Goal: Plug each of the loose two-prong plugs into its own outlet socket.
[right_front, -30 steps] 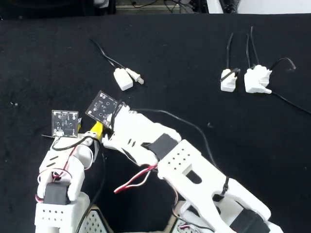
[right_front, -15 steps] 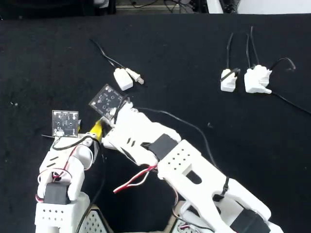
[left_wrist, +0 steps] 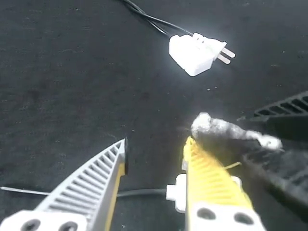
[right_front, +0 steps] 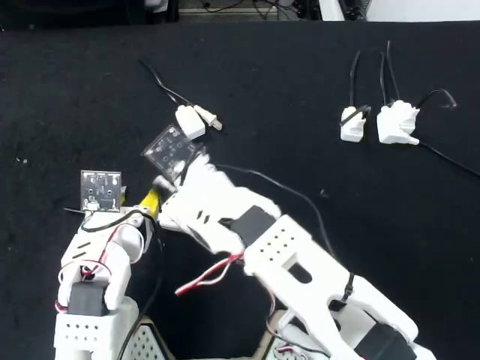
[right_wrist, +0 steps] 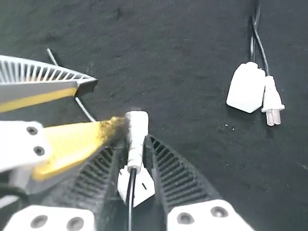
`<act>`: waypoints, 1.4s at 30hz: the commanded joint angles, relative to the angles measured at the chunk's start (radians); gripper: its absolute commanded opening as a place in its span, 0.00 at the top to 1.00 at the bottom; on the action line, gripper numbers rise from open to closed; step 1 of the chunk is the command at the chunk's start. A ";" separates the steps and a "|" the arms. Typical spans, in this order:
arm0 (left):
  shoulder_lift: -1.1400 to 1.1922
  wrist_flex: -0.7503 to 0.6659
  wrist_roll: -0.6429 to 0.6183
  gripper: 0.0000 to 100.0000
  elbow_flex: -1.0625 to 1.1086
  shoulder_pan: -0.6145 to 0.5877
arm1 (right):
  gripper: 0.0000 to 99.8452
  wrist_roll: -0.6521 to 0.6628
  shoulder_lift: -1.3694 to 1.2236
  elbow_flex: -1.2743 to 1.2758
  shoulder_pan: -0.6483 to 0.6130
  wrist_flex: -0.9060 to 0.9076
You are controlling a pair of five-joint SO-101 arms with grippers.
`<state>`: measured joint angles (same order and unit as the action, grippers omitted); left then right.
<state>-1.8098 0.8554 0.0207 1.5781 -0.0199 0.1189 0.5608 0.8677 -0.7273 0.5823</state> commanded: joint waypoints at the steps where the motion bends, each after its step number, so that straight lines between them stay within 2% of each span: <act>1: -0.005 0.000 -0.037 0.79 -0.056 -0.085 | 0.99 0.018 0.036 -0.030 0.100 0.025; 6: -0.005 0.000 -0.114 0.79 -0.070 -0.191 | 0.99 0.071 0.036 -0.133 0.103 0.155; 10: -0.005 0.000 -0.158 0.79 -0.061 -0.231 | 0.99 0.130 0.019 -0.229 0.104 0.279; 14: -0.005 0.000 -0.201 0.79 -0.061 -0.246 | 0.99 0.129 -0.113 -0.366 0.103 0.440; 17: -0.005 0.000 -0.206 0.79 -0.061 -0.251 | 0.99 0.048 -0.232 -0.449 0.103 0.517; 22: -0.005 -0.005 -0.203 0.79 -0.044 -0.249 | 0.99 -0.031 -0.283 -0.473 0.078 0.543; 32: 0.005 0.000 -0.198 0.79 -0.047 -0.246 | 0.99 -0.029 -0.283 -0.473 -0.028 0.672; 37: 0.005 -0.005 -0.204 0.79 -0.050 -0.269 | 0.99 -0.029 -0.283 -0.443 -0.041 0.666; 42: 0.005 -0.006 -0.229 0.79 -0.051 -0.298 | 0.99 -0.018 -0.283 -0.407 -0.123 0.657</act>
<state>-1.8098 0.8554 -0.1757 1.5689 -0.3007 0.1020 0.2754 0.4626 -0.7994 1.2451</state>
